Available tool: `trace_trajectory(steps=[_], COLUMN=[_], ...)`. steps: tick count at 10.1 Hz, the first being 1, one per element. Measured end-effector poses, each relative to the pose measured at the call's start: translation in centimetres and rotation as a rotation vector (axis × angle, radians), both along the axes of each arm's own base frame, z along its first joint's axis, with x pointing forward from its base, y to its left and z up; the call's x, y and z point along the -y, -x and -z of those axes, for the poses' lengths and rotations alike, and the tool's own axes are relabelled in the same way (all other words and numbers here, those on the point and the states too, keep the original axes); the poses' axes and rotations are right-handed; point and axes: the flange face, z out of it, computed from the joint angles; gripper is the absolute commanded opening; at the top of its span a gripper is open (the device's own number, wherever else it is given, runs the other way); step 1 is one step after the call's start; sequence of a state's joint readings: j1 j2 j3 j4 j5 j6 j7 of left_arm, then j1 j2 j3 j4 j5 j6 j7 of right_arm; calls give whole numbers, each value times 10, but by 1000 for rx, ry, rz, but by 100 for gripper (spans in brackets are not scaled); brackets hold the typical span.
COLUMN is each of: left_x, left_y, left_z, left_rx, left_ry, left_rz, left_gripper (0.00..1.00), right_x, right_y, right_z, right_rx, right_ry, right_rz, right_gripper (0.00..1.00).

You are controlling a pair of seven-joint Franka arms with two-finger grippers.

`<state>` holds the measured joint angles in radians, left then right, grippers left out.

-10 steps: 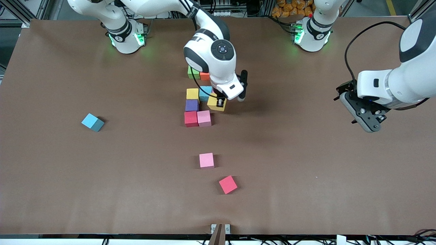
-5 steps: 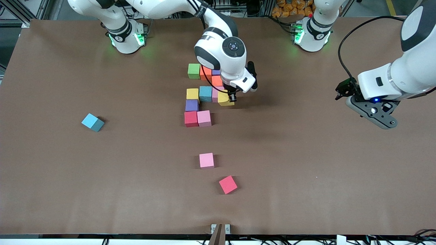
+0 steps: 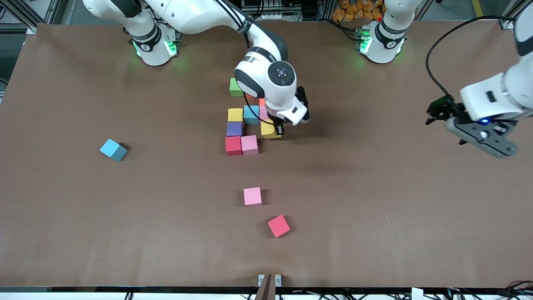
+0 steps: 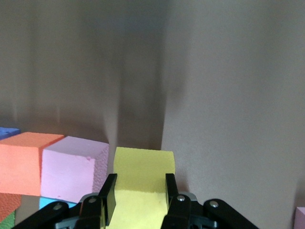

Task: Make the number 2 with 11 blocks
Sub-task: 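Carry the yellow cube beside the light pink cube with the right gripper, then lower the yellow cube beside light pink and open the right gripper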

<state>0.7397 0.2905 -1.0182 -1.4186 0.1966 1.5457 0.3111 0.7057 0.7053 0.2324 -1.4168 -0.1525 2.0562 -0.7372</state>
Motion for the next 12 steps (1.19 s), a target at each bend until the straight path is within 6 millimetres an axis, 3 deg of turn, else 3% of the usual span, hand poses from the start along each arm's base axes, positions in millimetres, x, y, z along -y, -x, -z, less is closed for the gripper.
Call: trace_trajectory(steps=[6,12], left_x=[13,16], left_y=[4,12], left_z=[-6,-10], left_rx=[10,-13], left_ry=[-17,-42], left_rz=[24,28], left_gripper=[100,100], right_x=[12,9], right_y=[-30,-33], right_z=[23,33], right_rx=[15,17], right_ry=[20,10], right_rz=[28,31], right_gripper=[0,0])
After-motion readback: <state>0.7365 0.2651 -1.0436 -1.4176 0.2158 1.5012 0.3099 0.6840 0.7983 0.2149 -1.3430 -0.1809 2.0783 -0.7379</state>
